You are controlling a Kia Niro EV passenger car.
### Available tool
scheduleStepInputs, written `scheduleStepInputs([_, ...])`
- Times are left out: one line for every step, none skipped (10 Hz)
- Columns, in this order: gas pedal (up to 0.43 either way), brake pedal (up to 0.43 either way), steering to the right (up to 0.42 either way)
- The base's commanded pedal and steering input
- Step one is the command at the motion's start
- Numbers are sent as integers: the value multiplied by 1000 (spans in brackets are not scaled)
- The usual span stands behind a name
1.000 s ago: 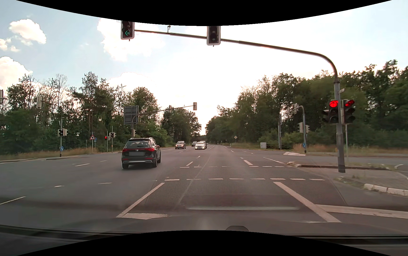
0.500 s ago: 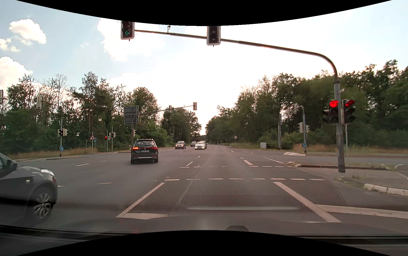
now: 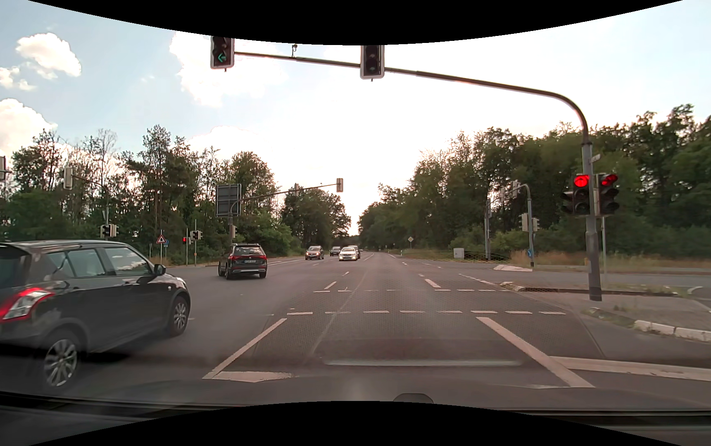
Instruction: Follow the waypoints while adhering to traffic rules and regulations
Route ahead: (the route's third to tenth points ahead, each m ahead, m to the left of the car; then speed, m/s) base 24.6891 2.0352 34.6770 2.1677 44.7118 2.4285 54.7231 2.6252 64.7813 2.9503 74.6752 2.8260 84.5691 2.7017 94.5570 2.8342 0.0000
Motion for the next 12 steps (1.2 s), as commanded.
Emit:
scheduleStepInputs([0, 311, -8])
scheduleStepInputs([0, 305, -8])
scheduleStepInputs([0, 311, -8])
scheduleStepInputs([0, 305, -8])
scheduleStepInputs([0, 305, -8])
scheduleStepInputs([0, 305, -8])
scheduleStepInputs([0, 305, -8])
scheduleStepInputs([0, 311, -8])
scheduleStepInputs([0, 311, -8])
scheduleStepInputs([0, 311, -8])
scheduleStepInputs([0, 311, -8])
scheduleStepInputs([0, 311, -8])
